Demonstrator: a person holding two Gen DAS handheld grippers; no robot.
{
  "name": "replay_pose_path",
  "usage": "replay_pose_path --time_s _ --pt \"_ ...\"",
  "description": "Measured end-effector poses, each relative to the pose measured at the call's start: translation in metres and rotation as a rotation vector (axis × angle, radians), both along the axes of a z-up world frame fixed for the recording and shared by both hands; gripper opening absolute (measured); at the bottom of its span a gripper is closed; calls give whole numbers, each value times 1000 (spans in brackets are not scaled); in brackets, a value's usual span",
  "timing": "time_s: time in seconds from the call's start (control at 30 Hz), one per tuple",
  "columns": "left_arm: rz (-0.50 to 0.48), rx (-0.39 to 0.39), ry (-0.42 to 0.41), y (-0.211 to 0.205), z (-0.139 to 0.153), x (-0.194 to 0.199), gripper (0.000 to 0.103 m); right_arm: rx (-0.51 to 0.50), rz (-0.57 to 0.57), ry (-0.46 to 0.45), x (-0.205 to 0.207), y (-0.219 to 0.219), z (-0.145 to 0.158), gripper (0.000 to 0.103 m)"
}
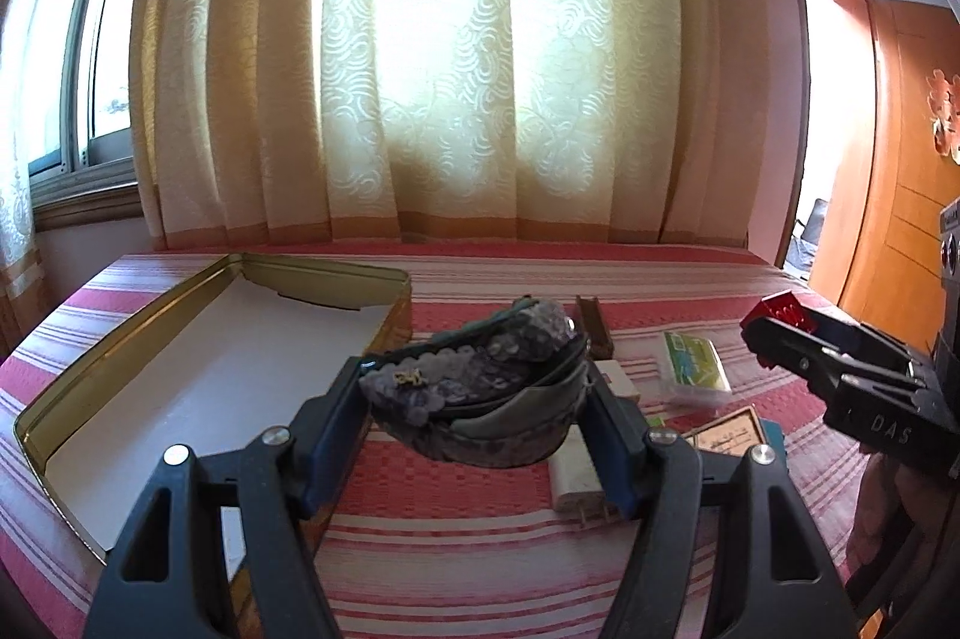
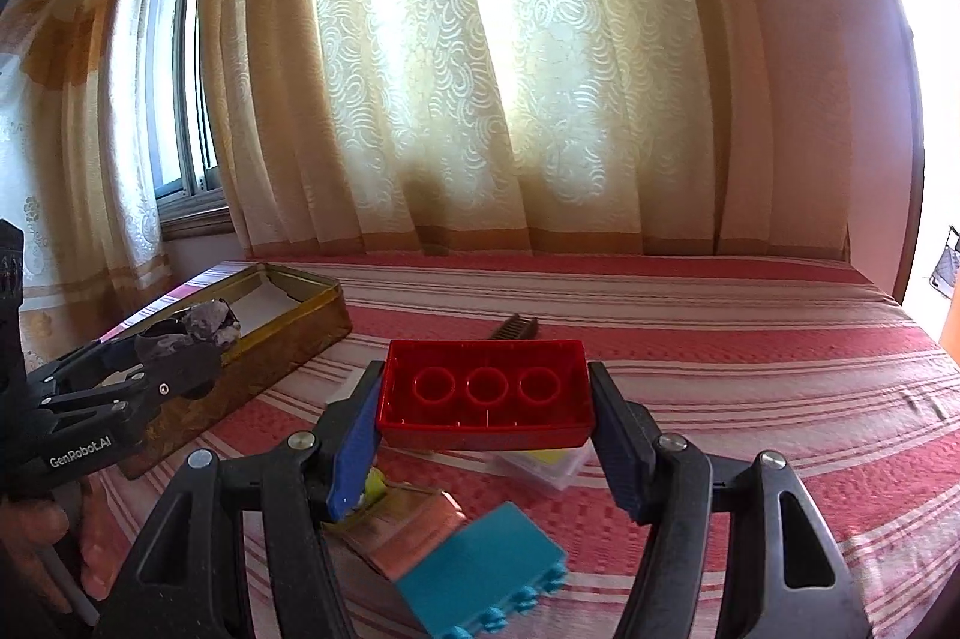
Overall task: Organize rigid objects
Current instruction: 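Carry the sequined pouch and red brick with both grippers toward the gold tin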
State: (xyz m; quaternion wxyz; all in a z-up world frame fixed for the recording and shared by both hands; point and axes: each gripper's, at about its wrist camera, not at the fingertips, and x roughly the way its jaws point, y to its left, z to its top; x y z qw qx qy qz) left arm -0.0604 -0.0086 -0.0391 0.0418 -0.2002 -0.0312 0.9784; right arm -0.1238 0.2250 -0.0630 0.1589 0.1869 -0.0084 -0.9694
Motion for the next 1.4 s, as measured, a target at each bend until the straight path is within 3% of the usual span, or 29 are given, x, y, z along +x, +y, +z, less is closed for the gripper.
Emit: replay_pose_path --time_s 1.4 --pt "34 90 37 -41 0 8 68 29 111 45 7 -74 2 66"
